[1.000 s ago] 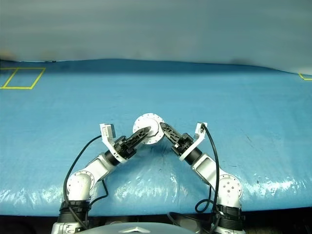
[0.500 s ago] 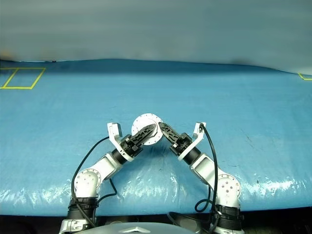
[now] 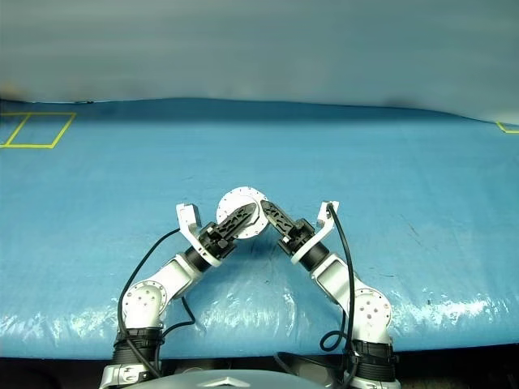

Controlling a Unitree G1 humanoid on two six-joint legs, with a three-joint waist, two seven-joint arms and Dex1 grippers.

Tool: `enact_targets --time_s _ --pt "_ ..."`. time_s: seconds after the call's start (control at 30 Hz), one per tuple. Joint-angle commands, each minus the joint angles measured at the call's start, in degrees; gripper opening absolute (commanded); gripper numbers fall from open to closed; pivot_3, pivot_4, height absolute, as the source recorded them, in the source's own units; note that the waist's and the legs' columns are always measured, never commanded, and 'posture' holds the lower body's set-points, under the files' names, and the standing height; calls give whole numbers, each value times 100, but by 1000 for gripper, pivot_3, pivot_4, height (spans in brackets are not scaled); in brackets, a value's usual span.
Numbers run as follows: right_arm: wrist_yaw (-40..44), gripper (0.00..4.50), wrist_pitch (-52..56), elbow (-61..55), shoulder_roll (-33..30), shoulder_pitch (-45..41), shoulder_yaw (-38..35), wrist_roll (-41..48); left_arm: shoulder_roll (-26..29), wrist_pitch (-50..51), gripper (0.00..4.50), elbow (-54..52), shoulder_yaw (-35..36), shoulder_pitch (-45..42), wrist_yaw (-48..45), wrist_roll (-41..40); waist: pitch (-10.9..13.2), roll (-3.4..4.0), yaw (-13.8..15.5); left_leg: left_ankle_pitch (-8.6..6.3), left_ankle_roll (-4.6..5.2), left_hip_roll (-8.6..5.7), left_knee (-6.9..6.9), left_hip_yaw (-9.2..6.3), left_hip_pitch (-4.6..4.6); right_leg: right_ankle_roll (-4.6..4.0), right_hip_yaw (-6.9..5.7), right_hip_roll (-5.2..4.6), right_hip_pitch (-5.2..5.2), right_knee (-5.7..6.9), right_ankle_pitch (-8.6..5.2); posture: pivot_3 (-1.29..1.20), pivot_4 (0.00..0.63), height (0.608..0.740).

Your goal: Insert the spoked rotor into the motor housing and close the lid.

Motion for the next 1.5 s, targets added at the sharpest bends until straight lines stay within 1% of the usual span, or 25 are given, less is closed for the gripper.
enact_targets --time_s 0.03,0.07,0.1,0.2,0.43,0.57,0.63,0.7,0.83,1.07,1.13,1.17,1.2,1.33,1.5 --pt "-10 1594 -200 -277 76 -68 38 -98 -26 -142 2708 -106 59 -163 67 37 0 0 0 0 0 0 0 0 0 0 0 0 0 0 0 0 150 740" --pt "-15 1959 -221 -275 88 -64 37 -117 -30 -164 2708 -106 73 -170 71 45 0 0 1 0 0 0 0 0 0 0 0 0 0 0 0 0 150 740" --pt "6 2197 -222 -251 99 -67 32 -93 -59 -253 2708 -86 115 -195 113 84 0 0 2 0 0 0 1 0 0 0 0 0 1 0 -1 0 150 740" --pt "-93 3175 -163 -197 112 -89 11 -20 -135 -453 2708 15 272 -307 274 156 0 0 0 0 0 0 1 1 0 -2 1 0 1 0 1 0 150 740" --pt "-173 3175 -236 -168 120 -122 -38 -86 -97 -681 2708 -16 362 -390 263 349 0 -1 13 0 0 -1 1 0 -4 -6 1 -1 0 -3 11 0 150 740" --pt "-178 3175 -256 -224 56 -103 -34 -197 -20 -1056 2708 42 663 -588 439 520 0 -1 23 0 0 -2 3 0 -4 -6 1 -1 0 -4 14 0 150 740" --pt "-201 3175 -301 -298 -33 -62 -13 -384 109 -1387 2708 212 895 -775 648 773 0 -1 23 1 0 -1 3 0 -4 -6 0 0 0 -3 14 0 150 740" --pt "-86 3175 -282 -434 -263 -14 92 -662 242 -1735 2708 428 1015 -913 792 1112 0 -1 13 1 -1 -1 5 0 -2 -4 0 2 0 -2 15 0 150 740" --pt "150 3175 -387 -717 -621 85 372 -1199 324 -2016 2708 742 914 -973 1032 1671 -1 -2 23 1 -1 -2 3 1 -3 -13 2 1 0 -4 27 0 150 740" --pt "191 3175 -405 -746 -645 155 517 -1477 340 -2126 2708 909 898 -871 1366 2207 1 -12 101 1 -2 -5 4 0 -11 -9 1 -3 -1 -13 30 0 150 740" --pt "193 3175 -402 -716 -618 164 560 -1542 491 -2176 2708 1041 767 -841 1215 2445 0 -12 100 2 -2 -4 5 1 -9 -9 1 -2 0 -12 30 0 150 740" --pt "198 3175 -404 -707 -596 169 568 -1561 473 -2184 2708 1049 813 -822 1143 2371 -1 -12 97 2 -2 -4 4 1 -7 -8 1 -2 0 -11 30 0 150 740" --pt "208 3217 -398 -700 -588 170 576 -1583 453 -2172 3172 1038 864 -812 1105 2285 -1 -12 96 2 -3 -3 4 1 -4 -9 1 -1 1 -10 30 0 150 740" --pt "280 3217 -384 -678 -606 173 591 -1672 609 -2452 4320 1152 995 -879 1640 2762 -2 -13 98 3 -4 -2 6 1 -3 -8 1 -1 1 -6 31 0 150 740" --pt "333 3217 -369 -629 -584 145 578 -1705 965 -2852 4320 1390 1259 -959 2055 3189 -4 -15 87 3 -4 -1 5 1 11 -8 2 1 9 -1 31 0 150 740"
